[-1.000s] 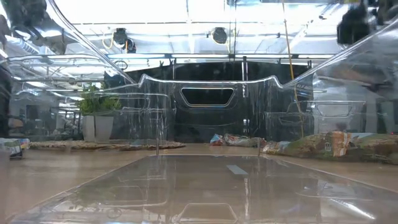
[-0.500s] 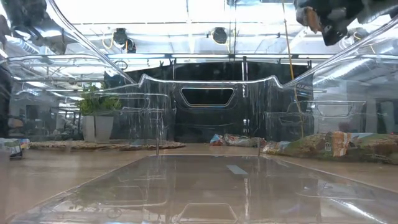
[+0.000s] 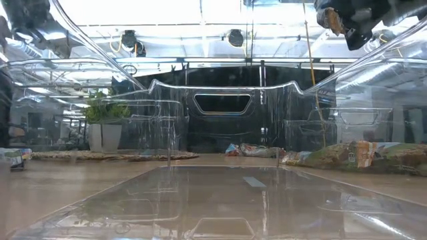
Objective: Pick and place Granola Bars by type
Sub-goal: Put the yellow granola bar into the bottom transparent bin
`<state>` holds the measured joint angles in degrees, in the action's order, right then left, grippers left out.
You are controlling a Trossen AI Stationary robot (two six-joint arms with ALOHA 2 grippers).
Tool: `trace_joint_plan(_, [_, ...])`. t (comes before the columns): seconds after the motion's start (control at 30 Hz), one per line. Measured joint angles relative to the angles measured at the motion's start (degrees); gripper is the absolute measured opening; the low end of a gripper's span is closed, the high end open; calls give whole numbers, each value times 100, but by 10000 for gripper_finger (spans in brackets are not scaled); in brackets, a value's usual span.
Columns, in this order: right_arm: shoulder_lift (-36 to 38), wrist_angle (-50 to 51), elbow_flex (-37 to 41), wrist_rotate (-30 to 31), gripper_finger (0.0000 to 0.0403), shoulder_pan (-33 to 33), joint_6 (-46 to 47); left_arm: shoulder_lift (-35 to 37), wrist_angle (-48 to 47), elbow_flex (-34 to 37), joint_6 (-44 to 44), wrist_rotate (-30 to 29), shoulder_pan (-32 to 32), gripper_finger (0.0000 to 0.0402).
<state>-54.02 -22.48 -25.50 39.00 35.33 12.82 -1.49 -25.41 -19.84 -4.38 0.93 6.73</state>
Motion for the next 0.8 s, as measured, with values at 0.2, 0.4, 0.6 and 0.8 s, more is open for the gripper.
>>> trace_joint_plan(0.2, [0, 0, 0, -2, 3, 0, 0, 1, 0, 0, 0, 0, 0, 47])
trace_joint_plan(0.4, [0, 0, 0, -4, 3, 0, 0, -1, 0, 0, 0, 0, 1, 47])
trace_joint_plan(0.6, [-22, -269, 0, -70, 3, 0, -7, 1, 0, 0, -2, 0, 1, 47])
trace_joint_plan(0.8, [-719, -1741, -551, -1364, 2, -17, -980, 1, 0, 0, 0, 0, -1, 47])
